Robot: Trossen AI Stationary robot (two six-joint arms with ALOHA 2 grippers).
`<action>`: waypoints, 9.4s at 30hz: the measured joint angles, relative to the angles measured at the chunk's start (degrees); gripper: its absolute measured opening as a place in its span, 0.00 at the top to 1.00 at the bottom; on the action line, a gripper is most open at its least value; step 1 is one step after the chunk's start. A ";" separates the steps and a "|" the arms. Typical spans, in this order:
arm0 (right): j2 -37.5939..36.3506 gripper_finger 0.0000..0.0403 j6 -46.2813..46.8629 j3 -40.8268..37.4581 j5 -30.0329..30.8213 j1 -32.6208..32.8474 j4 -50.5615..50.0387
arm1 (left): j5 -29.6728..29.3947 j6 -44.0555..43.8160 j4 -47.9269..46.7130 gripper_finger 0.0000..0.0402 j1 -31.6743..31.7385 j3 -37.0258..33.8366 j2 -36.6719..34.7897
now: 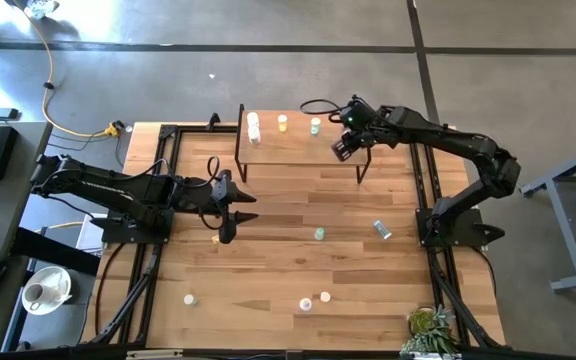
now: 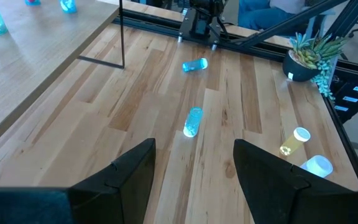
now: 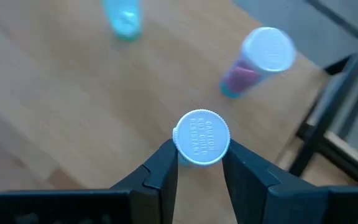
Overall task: Pick and place medicine bottles onto shelf by color
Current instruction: Put the bottom blue pill bottle on the shelf aligned with the other blue pill bottle, then put the top yellow pill bottle on the shelf aligned with the other yellow pill bottle
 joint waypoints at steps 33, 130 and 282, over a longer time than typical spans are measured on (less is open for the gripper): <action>-0.04 0.72 0.90 0.00 -2.65 -0.08 -1.49 | 0.00 0.00 0.02 0.49 0.02 -0.01 0.00; -7.22 0.58 3.43 0.00 -1.44 26.94 -7.88 | -3.49 -27.50 -37.20 0.49 -15.34 0.00 20.42; 13.03 0.70 -24.85 -0.03 -25.72 22.75 55.47 | 11.34 17.53 46.31 0.80 14.29 -19.56 4.17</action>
